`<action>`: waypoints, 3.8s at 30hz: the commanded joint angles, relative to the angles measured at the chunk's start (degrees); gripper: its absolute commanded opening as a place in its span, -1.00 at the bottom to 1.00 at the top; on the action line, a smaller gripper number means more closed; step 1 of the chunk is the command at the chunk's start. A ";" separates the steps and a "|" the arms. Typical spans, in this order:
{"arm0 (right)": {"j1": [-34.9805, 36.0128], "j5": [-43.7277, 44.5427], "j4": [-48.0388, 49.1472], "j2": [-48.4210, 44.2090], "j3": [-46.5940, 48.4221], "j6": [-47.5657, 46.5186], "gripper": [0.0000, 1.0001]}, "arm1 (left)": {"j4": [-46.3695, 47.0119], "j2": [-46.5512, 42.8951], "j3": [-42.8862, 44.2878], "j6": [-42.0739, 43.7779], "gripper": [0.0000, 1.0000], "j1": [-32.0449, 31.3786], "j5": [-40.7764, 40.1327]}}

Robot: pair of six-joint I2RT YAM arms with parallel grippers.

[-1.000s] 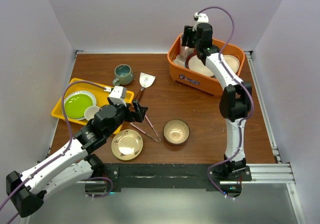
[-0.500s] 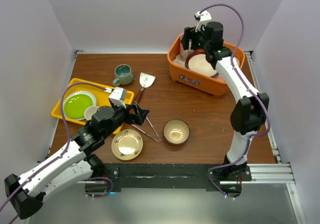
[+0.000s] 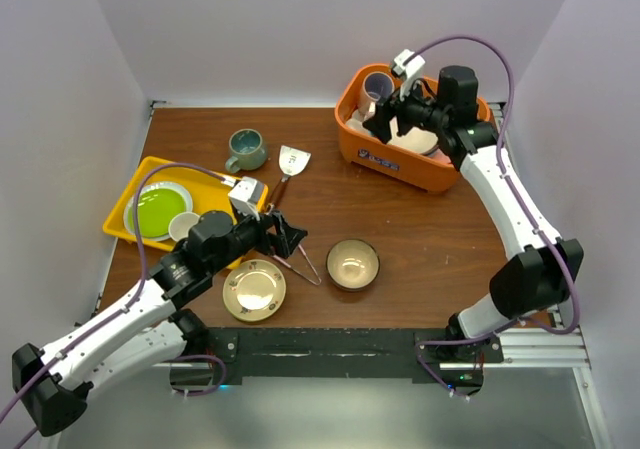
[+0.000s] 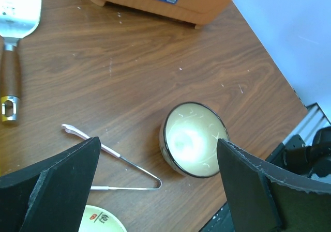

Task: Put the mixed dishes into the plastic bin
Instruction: Pick up the cup at the center of the board.

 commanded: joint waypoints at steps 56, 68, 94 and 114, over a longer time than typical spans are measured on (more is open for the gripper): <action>-12.44 -30.36 -11.75 -26.76 -34.38 -18.55 0.80 | -17.30 45.59 30.73 3.84 0.49 -13.49 -13.25; -12.44 -30.71 -13.07 -27.03 -33.68 -19.34 0.80 | -15.11 43.56 38.91 18.00 0.49 13.28 -5.27; -12.44 -32.47 -14.21 -26.23 -33.33 -19.78 0.80 | -17.74 74.67 67.03 29.34 0.23 39.42 1.34; -12.44 -32.64 -14.56 -25.44 -33.24 -19.96 0.80 | -20.29 85.49 73.63 29.34 -0.10 39.86 2.22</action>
